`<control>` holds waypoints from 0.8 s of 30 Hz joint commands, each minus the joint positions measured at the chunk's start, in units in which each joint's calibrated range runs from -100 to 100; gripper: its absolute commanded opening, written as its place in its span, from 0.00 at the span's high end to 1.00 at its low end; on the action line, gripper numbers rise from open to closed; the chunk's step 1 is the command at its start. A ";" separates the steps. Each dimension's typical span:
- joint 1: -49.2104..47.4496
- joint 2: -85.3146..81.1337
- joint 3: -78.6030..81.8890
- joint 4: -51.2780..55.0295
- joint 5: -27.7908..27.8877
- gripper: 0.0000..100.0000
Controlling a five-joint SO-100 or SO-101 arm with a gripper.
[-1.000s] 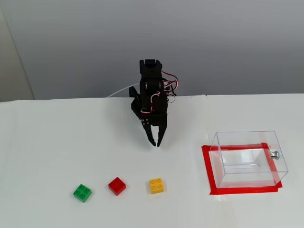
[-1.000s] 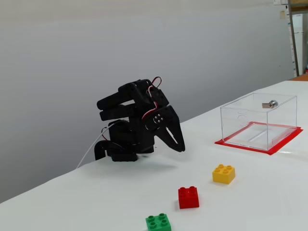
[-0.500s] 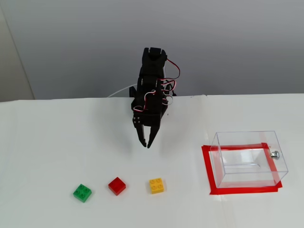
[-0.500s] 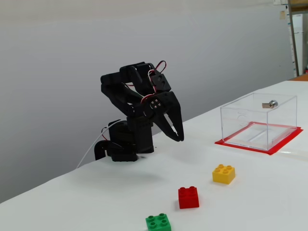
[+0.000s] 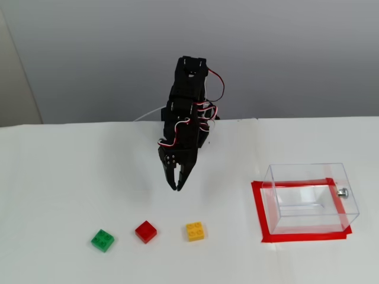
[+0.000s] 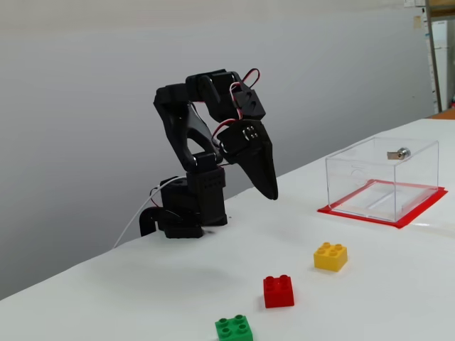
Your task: Pick the red lego brick and place it into the transparent box
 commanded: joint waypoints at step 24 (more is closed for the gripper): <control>14.79 24.30 -4.06 -27.70 16.83 0.98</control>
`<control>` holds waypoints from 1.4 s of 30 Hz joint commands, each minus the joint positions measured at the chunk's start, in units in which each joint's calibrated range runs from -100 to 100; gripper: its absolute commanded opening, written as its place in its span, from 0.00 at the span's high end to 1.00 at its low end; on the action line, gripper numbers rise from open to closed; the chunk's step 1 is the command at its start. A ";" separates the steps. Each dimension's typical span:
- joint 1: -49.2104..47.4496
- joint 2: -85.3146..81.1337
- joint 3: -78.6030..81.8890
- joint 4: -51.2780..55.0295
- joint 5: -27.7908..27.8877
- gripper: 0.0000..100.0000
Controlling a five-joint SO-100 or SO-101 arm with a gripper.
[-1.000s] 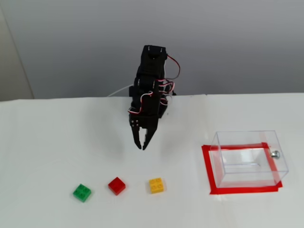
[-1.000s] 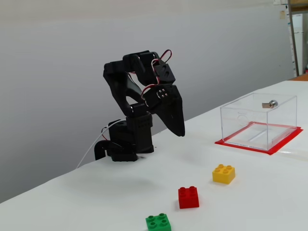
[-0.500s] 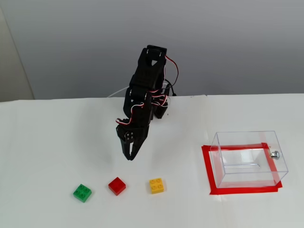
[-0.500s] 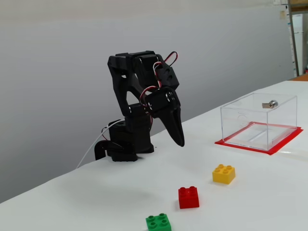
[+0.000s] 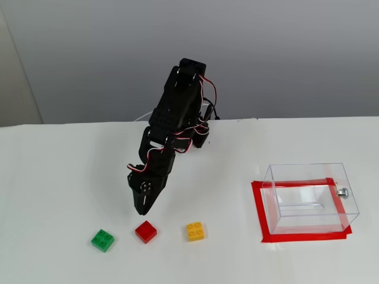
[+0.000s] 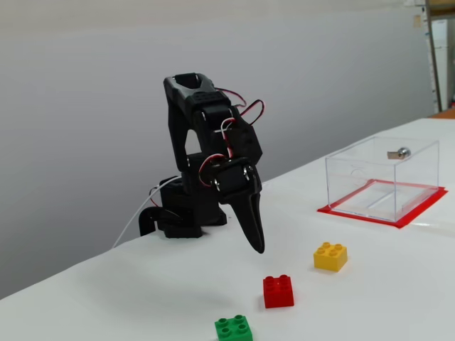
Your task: Pick the red lego brick and place it into the transparent box
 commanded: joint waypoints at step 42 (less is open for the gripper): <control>-4.60 6.22 -3.56 1.91 -3.11 0.68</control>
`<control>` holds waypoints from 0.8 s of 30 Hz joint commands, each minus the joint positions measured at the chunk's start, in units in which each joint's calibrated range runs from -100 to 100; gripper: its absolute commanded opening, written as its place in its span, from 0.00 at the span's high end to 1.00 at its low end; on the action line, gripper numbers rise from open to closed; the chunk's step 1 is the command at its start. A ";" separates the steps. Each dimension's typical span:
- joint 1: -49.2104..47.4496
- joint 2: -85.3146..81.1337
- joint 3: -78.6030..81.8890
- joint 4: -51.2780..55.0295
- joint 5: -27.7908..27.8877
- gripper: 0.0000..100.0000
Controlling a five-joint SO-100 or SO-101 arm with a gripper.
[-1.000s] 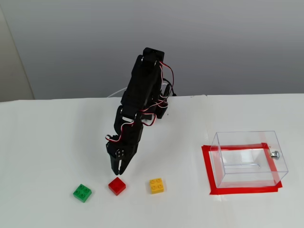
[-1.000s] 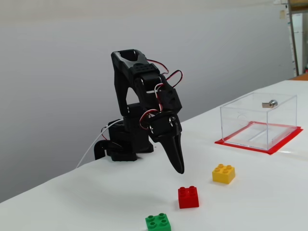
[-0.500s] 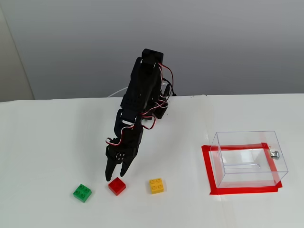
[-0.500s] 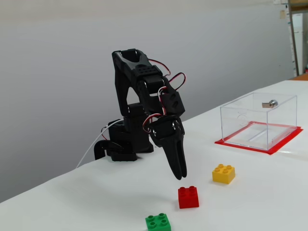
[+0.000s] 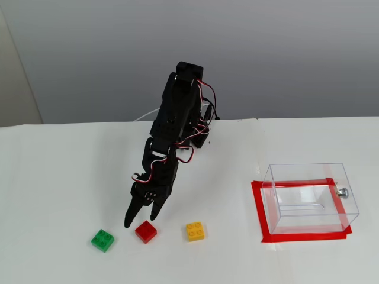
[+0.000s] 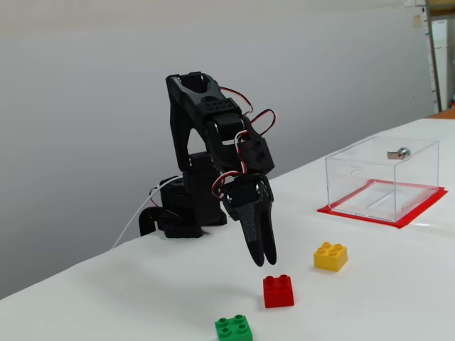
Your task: Pick the red lego brick and place it into the transparent box
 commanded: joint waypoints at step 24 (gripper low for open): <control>-1.57 7.09 -2.16 -1.82 -0.14 0.68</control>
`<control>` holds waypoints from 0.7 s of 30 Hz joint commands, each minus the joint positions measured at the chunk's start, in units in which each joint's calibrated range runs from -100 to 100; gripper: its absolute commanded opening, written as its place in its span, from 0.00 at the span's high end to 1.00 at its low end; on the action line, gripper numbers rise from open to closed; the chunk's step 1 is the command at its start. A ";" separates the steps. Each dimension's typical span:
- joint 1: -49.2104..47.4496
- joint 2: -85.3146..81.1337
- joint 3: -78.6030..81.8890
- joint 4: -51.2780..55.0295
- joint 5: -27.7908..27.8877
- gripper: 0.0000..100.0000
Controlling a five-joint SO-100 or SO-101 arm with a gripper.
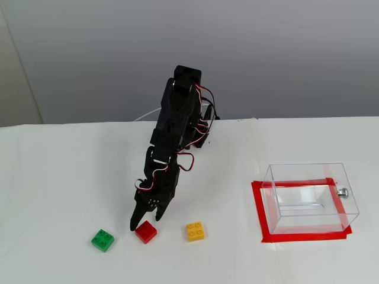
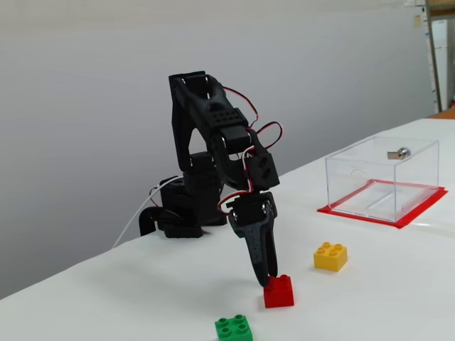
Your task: Pick the red lego brick and place it into the transparent box
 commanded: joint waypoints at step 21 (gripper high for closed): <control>-0.44 5.59 -5.87 -3.30 -0.09 0.68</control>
